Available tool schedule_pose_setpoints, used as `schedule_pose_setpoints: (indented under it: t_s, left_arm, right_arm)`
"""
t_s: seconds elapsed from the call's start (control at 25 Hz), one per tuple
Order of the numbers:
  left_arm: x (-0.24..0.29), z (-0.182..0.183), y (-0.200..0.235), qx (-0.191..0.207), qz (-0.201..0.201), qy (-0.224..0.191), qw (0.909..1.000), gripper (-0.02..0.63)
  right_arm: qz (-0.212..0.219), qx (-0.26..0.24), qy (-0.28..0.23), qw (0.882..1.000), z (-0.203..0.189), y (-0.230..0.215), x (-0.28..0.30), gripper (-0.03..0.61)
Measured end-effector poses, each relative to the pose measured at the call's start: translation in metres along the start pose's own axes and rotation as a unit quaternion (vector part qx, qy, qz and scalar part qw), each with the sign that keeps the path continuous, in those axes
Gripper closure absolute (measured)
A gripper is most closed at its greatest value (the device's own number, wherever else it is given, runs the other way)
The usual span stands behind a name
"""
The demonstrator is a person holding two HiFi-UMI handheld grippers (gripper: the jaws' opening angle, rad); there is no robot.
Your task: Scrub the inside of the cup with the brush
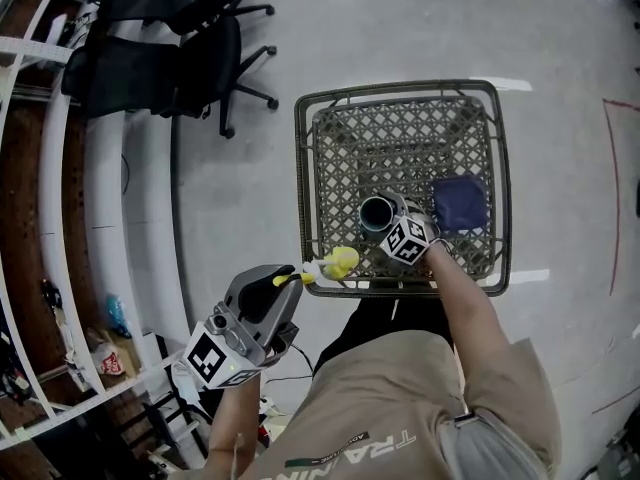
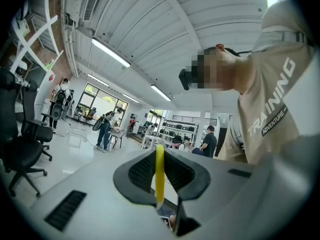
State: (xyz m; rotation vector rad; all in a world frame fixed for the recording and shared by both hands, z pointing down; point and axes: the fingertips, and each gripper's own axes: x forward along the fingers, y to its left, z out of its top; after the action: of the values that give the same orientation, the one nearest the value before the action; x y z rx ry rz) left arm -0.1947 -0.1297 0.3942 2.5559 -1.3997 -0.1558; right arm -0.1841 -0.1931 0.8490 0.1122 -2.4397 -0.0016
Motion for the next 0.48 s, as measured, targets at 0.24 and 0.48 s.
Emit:
schedule_pose_setpoints:
  t_s: [0.24,0.48]
  left_arm:
    - [0.002,0.008,0.003,-0.015,-0.005,-0.013,0.9998,0.563]
    - [-0.005,0.018,0.004,0.0,-0.005,-0.031,0.9995,0.562]
  right_arm:
    - [-0.022,0.059,0.057,0.996,-0.041,0.006,-0.021,0.19]
    - [-0.03,0.099,0.017,0.994,-0.025,0.016,-0.08,0.192]
